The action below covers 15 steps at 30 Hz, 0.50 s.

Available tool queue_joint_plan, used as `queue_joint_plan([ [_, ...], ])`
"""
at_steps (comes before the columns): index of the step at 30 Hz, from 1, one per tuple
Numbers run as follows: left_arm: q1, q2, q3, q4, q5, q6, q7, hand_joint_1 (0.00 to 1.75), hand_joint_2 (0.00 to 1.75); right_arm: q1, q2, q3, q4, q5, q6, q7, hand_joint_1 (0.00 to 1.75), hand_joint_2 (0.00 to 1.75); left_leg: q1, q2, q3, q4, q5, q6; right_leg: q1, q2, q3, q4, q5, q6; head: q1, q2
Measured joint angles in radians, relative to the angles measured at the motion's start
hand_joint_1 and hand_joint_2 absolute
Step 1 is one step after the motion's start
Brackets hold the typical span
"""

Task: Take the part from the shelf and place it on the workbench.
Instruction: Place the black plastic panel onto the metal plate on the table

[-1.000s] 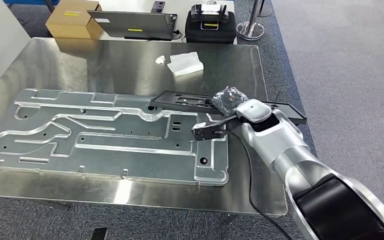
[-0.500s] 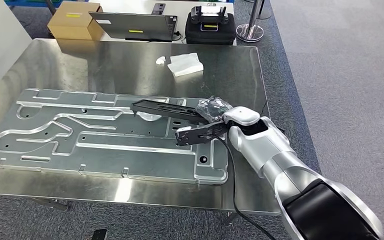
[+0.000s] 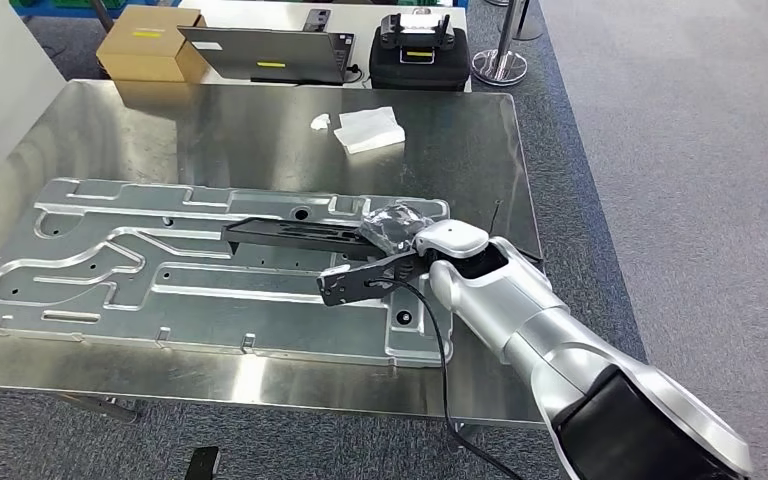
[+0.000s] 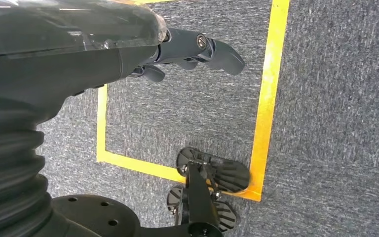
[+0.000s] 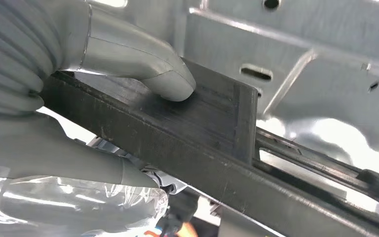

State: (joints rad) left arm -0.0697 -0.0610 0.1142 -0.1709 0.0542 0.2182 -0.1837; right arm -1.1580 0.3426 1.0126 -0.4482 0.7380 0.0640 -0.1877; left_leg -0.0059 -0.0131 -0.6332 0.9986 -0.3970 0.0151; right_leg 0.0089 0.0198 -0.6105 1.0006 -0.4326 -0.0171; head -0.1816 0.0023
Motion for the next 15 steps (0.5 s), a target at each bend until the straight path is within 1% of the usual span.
queue_joint_plan([
  [4,0.002,0.0,0.001,0.0,0.0,0.001,0.001,0.0,1.75,-0.026,0.0,0.012,0.0,-0.014,-0.043,0.01,1.75,1.75,0.0,0.0,0.0,0.0,0.0,0.0,0.0,0.0,0.0,0.0,0.0,0.0,0.0,0.0],
  [7,0.002,0.0,0.001,0.0,-0.001,0.001,0.001,0.0,1.75,-0.043,0.0,0.02,0.002,-0.022,-0.061,0.0,1.75,1.75,0.0,0.0,0.001,0.0,0.0,-0.001,0.0,0.0,0.0,0.001,0.0,0.0,0.0,0.0],
  [10,0.003,0.0,0.002,0.0,-0.001,0.002,0.001,0.0,1.75,-0.056,0.0,0.023,0.007,-0.039,-0.077,-0.036,1.75,1.75,0.0,0.0,0.001,0.0,0.001,-0.001,0.0,0.0,0.0,0.001,0.0,0.0,0.0,0.0],
  [15,0.011,0.0,0.005,0.0,0.0,0.005,-0.013,0.0,1.75,-0.082,0.0,0.025,0.008,-0.058,-0.081,-0.126,1.75,1.75,0.0,0.0,0.001,0.0,0.001,-0.001,0.0,0.0,0.0,0.001,0.0,0.0,0.0,0.0],
])
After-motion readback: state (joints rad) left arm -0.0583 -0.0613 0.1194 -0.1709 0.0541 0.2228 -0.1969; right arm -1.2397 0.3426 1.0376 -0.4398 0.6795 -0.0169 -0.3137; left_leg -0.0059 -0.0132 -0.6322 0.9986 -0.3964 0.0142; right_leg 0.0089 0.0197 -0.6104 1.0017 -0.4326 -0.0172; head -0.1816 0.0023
